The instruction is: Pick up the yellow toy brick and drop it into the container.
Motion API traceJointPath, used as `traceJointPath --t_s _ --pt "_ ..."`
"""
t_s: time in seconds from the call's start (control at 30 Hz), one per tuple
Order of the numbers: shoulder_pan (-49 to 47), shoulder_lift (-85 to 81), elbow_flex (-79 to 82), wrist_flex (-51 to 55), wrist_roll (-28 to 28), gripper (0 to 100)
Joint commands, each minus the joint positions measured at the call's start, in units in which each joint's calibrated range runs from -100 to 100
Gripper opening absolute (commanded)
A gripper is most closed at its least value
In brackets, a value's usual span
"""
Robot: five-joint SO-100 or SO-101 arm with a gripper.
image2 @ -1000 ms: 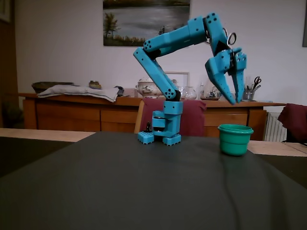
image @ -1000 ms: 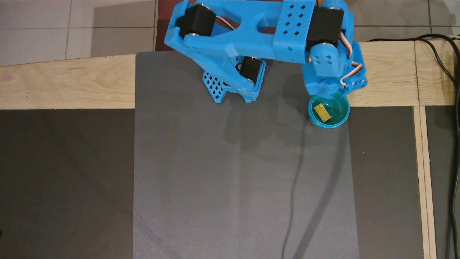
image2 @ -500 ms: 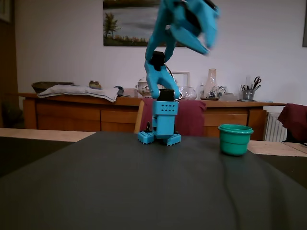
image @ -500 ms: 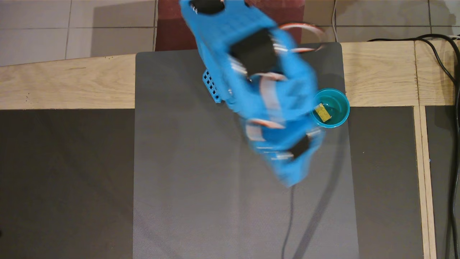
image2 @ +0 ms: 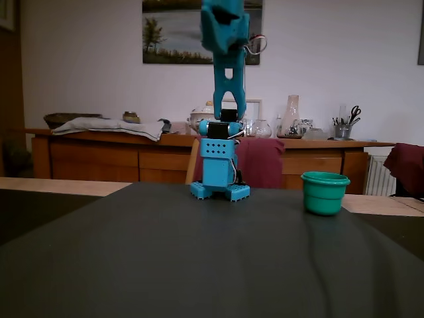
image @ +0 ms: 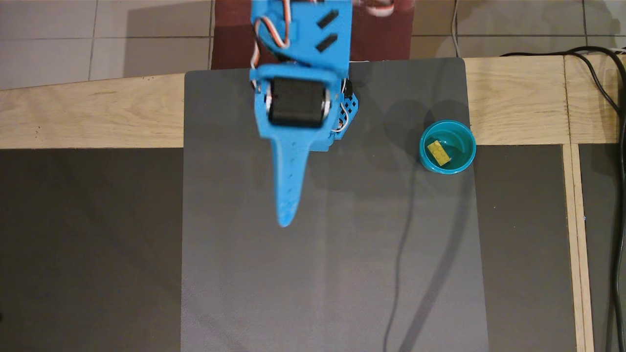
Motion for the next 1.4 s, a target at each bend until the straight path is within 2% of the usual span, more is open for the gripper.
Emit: traceJointPath --t_s 0.0,0.13,0.43,0.73,0.97,1.2,1.37 --pt "-0.6 -8.0 14.9 -6.7 -0.3 0" --pt "-0.5 -14.5 30.7 -14.4 -1.5 0" --pt "-1.3 -13.5 46.4 -18.7 -3.6 0" --pt "-2.2 -13.5 60.2 -29.5 -4.6 0" --pt "-3.2 -12.6 60.8 -27.6 -4.7 0" --pt "-5.7 -12.7 60.9 -17.8 -4.7 0" --pt "-5.5 -13.4 60.9 -15.8 -4.7 0"
